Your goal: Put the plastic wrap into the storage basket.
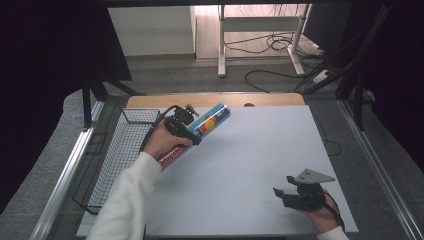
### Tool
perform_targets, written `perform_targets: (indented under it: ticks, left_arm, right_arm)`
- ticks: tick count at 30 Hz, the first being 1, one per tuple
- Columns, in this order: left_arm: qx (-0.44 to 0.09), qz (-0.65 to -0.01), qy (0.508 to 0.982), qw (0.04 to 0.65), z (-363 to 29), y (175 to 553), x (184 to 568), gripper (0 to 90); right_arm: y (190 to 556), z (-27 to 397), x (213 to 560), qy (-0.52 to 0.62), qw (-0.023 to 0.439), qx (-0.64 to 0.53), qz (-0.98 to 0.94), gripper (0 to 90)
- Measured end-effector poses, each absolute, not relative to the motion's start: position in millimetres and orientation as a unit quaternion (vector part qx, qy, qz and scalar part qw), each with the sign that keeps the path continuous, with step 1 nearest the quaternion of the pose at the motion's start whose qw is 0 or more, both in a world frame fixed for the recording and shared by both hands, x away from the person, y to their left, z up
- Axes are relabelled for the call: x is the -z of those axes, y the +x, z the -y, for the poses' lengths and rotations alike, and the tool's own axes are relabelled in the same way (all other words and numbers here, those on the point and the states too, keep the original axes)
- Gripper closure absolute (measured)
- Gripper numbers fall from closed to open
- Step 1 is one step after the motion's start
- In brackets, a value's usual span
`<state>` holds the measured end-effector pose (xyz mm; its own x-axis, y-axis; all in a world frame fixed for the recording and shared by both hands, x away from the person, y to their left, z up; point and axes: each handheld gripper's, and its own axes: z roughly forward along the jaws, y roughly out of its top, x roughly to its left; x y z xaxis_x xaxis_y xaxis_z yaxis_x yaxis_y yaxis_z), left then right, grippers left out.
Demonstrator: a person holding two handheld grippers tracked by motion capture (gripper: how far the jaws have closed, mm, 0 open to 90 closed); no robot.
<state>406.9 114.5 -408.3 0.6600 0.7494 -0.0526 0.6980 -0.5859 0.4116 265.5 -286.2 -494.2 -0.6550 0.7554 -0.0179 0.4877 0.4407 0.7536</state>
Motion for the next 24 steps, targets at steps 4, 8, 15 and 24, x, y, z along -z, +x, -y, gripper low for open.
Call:
perform_targets:
  ticks: [4, 8, 15, 24]
  left_arm:
    - [-0.07, -0.423, 0.879, 0.211, -125, 403, 402, 31.3]
    - [-0.076, -0.426, 0.876, 0.213, -134, 398, 397, 31.3]
    - [-0.077, -0.436, 0.868, 0.226, -151, 385, 388, 31.3]
    - [-0.083, -0.457, 0.854, 0.236, -184, 372, 386, 31.3]
  right_arm:
    - [266, 286, 494, 0.375, 0.18, -0.373, -0.829, 33.2]
    - [266, 285, 494, 0.375, 0.178, -0.375, -0.829, 33.2]
    - [267, 286, 496, 0.376, 0.174, -0.374, -0.83, 32.4]
    - [267, 288, 495, 0.382, 0.175, -0.373, -0.827, 31.9]
